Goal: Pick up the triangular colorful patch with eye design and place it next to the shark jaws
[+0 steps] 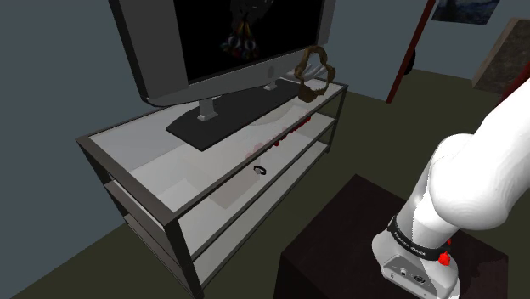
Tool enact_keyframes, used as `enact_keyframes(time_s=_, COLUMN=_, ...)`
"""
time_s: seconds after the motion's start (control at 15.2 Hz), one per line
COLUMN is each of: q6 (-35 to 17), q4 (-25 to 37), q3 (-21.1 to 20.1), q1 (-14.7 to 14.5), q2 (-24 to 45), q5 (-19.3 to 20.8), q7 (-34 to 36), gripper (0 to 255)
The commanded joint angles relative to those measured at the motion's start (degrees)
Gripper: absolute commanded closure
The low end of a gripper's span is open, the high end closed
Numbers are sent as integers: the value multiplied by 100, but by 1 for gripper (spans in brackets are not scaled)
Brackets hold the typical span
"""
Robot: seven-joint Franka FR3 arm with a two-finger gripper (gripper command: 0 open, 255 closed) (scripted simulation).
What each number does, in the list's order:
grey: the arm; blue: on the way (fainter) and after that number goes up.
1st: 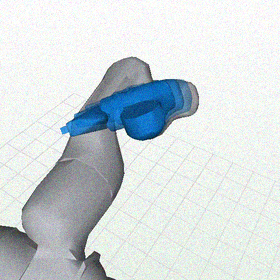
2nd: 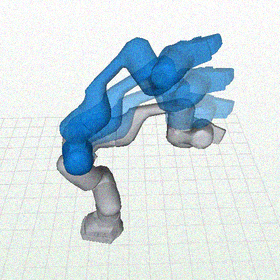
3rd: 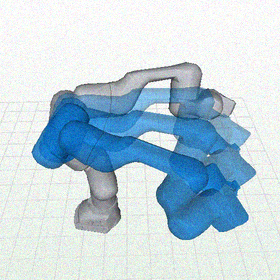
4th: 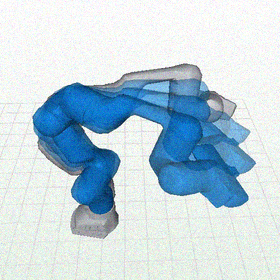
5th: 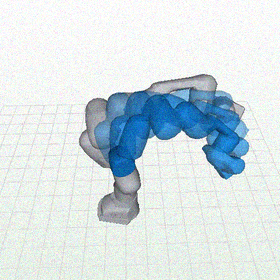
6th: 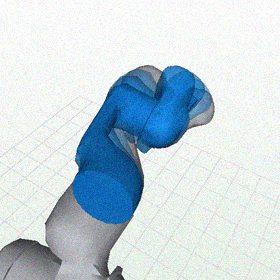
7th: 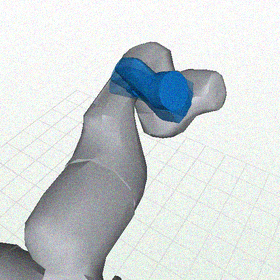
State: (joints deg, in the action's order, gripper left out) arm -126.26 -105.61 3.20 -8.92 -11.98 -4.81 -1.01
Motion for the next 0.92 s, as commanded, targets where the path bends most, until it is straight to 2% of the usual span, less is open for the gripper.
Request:
enact_keyframes(time_s=0.0, q6=15, q4=38, q3=200, q1=74, q2=46, q5=-143, q7=-340, gripper=255)
enact_keyframes(time_s=0.46, q6=246, q4=338, q3=878, q1=356, q2=269, q5=-644, q7=-1467, gripper=255)
enact_keyframes(time_s=0.86, q6=582, q4=886, q3=1444, q1=644, q2=706, q5=-1156, q7=-2420, gripper=255)
